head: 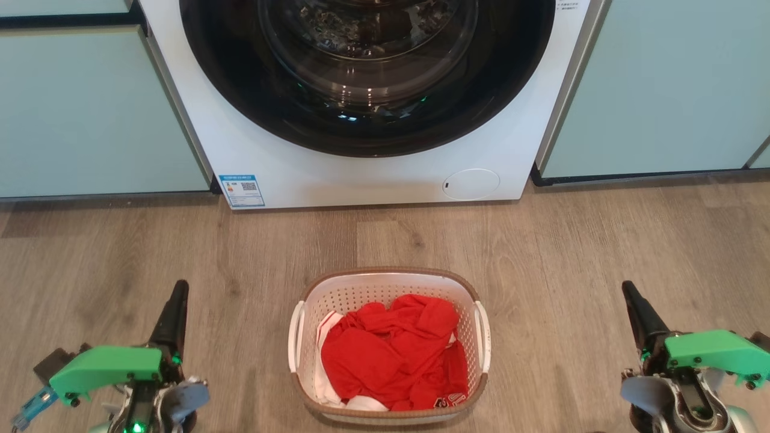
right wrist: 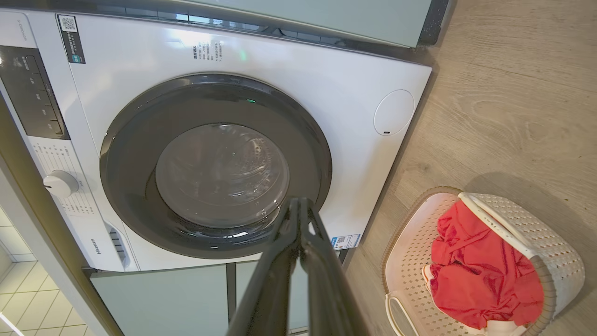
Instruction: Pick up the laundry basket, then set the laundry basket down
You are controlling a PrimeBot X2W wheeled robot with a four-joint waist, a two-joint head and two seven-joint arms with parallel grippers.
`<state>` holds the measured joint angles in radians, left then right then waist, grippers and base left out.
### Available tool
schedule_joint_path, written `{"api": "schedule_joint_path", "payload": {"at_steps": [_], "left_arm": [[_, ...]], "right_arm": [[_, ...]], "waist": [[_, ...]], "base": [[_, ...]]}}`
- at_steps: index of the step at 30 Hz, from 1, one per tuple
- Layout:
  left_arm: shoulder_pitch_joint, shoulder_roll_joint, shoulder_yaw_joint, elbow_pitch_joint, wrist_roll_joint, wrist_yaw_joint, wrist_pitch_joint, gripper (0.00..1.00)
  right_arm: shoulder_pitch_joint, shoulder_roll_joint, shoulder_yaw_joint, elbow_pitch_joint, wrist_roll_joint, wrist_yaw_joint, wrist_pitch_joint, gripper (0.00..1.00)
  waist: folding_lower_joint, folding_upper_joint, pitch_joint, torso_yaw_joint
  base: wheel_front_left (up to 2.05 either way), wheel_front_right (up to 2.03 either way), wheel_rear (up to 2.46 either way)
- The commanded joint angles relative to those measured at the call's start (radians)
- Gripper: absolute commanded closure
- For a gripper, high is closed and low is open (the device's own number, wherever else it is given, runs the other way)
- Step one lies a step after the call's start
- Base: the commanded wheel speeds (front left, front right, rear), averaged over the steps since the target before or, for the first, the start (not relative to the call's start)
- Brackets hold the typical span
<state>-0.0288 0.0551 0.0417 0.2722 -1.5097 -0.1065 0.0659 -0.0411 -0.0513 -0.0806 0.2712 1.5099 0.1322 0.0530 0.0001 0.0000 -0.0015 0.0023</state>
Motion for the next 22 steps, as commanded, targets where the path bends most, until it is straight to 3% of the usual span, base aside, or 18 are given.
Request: {"api": "schedule_joint_path", "payload": {"at_steps": [1, 9, 22], "left_arm": [[-0.069, 0.007, 0.037, -0.03, -0.029, -0.015, 0.012, 1.0], [-0.078, 0.006, 0.058, -0.027, -0.111, -0.024, 0.036, 1.0], [-0.078, 0.004, 0.06, -0.027, -0.109, -0.024, 0.038, 1.0]], "right_arm": [[-0.055, -0.02, 0.009, -0.03, 0.034, -0.001, 0.013, 1.0], [-0.064, -0.02, -0.004, -0.028, 0.123, -0.002, 0.037, 1.0], [-0.065, -0.017, -0.009, -0.028, 0.119, -0.002, 0.041, 1.0]], "waist": [[-0.0001, 0.0, 0.001, 0.0], [-0.0001, 0.0, 0.005, -0.002], [-0.0001, 0.0, 0.005, -0.002]], "base": [[0.0, 0.0, 0.0], [0.0, 0.0, 0.0], [0.0, 0.0, 0.0]]}}
